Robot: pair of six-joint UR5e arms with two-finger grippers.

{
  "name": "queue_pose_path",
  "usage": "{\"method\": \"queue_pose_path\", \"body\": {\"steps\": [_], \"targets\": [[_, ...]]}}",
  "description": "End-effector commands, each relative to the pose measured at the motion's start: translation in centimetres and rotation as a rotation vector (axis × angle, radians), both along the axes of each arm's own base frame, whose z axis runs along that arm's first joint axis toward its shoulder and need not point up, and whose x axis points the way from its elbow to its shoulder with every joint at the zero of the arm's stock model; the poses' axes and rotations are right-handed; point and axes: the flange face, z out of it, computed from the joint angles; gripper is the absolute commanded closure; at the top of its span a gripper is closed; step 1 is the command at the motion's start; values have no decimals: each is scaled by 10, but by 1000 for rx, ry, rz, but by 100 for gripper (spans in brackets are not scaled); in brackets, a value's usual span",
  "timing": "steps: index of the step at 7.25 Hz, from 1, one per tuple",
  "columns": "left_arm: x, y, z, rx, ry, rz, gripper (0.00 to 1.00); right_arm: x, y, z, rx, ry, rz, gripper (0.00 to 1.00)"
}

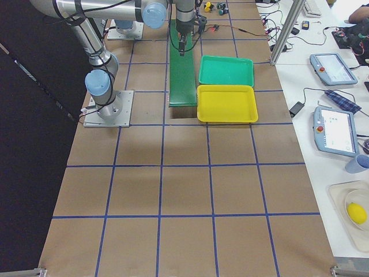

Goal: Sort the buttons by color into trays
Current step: 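Place the plain orange cylinder on the belt near its start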

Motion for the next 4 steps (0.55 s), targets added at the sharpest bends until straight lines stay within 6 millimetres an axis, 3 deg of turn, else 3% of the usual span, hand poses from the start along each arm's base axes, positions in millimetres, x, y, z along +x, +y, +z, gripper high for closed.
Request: {"method": "queue_pose_path", "body": {"steps": [1, 3, 4], "targets": [[-48, 28, -19, 36, -4, 98, 100, -1, 0, -1, 1, 2, 3, 0], [-51, 49, -25, 54, -4, 103, 100, 0, 1, 0, 2, -1, 1, 0], [-51, 49, -33, 71, -2, 103, 93, 0, 0, -1, 2, 1, -1, 0]]}}
